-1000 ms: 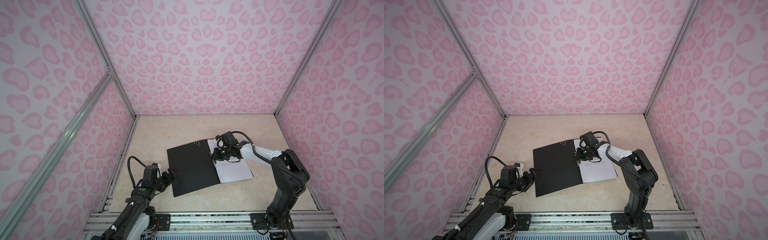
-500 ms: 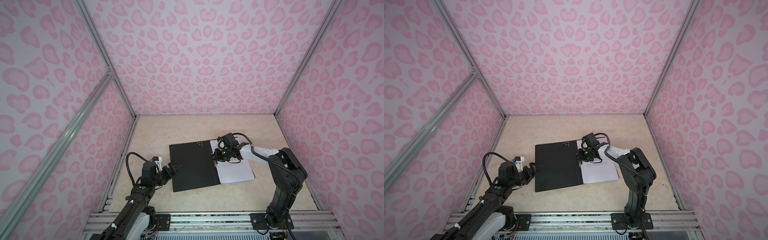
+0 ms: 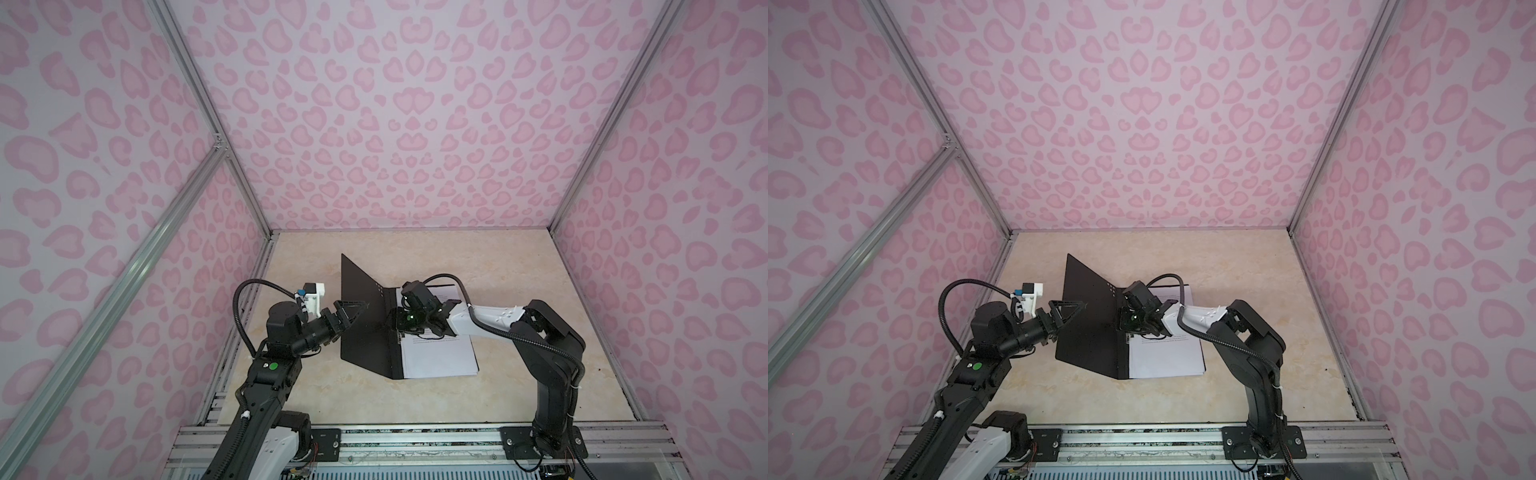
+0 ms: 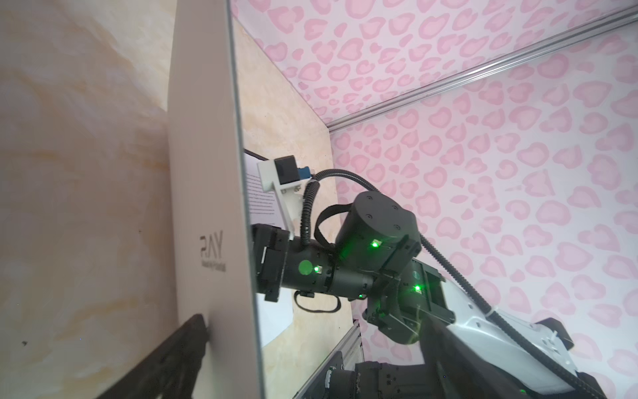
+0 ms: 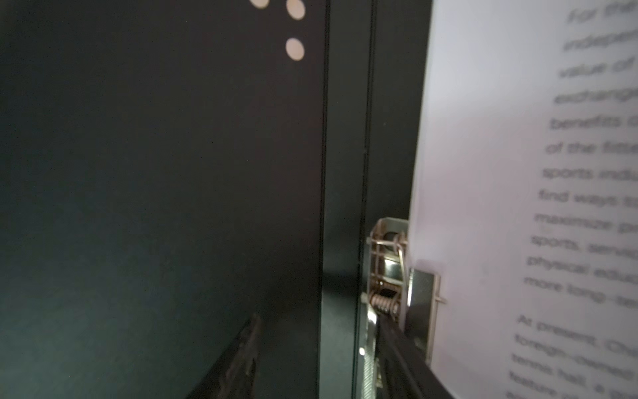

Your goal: Put the files into the folder

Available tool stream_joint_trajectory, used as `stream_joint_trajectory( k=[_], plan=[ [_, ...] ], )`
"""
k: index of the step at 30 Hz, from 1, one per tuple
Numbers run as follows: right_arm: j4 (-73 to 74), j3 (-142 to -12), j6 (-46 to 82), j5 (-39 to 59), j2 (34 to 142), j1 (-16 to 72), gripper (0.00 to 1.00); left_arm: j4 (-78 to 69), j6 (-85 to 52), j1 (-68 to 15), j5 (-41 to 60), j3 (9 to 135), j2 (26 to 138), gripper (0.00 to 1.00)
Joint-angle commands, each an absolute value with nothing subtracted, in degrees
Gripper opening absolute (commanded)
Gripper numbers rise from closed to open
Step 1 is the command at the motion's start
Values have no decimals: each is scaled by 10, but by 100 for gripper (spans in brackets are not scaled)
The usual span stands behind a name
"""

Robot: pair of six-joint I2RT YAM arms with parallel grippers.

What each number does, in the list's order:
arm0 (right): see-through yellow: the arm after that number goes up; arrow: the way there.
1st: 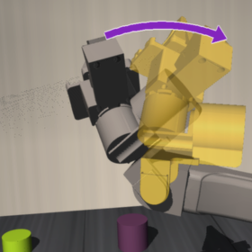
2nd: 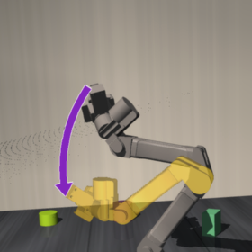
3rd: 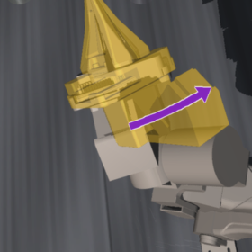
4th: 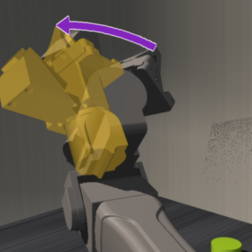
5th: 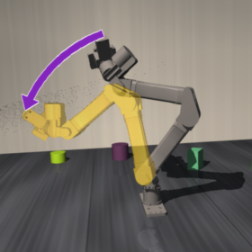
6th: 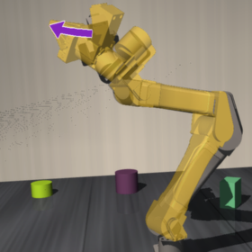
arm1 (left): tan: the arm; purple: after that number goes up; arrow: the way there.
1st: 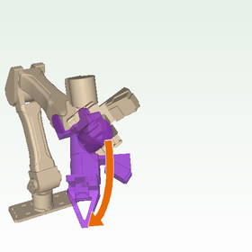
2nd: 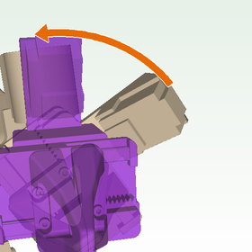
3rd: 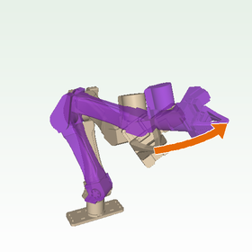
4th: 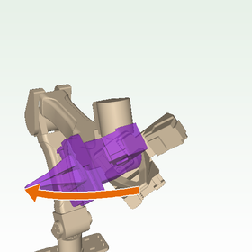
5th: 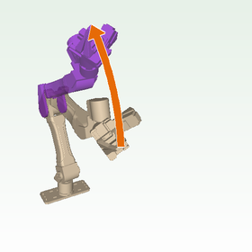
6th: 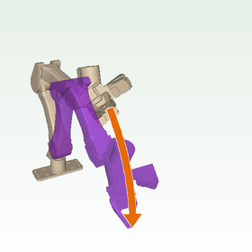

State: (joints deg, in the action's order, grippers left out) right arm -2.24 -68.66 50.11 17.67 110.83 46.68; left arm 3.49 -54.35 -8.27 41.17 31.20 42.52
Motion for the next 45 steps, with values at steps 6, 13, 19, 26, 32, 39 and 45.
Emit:
stream_joint_trajectory(
  k=[6, 13, 19, 26, 32, 39, 45],
  plan=[
    [-83, -705, 451, 116, 1036, 421, 97, 34, -539, -155, 395, 370, 473, 97],
    [-165, -688, 380, 142, 901, 335, 98, 16, -510, -282, 303, 430, 589, 97],
    [-169, -588, 351, 217, 774, 186, 98, 21, -476, -390, 213, 510, 708, 97],
    [-174, -512, 317, 292, 666, 52, 98, 9, -464, -470, 165, 613, 915, 97],
    [-178, -466, 299, 332, 624, -2, 98, -4, -479, -485, 180, 664, 1019, 97],
    [-201, -461, 275, 265, 606, -13, 98, 41, -417, -450, 53, 583, 774, 97],
    [-132, -409, 254, 118, 579, -14, 98, 114, -357, -349, -200, 420, 529, 97]
  ],
)
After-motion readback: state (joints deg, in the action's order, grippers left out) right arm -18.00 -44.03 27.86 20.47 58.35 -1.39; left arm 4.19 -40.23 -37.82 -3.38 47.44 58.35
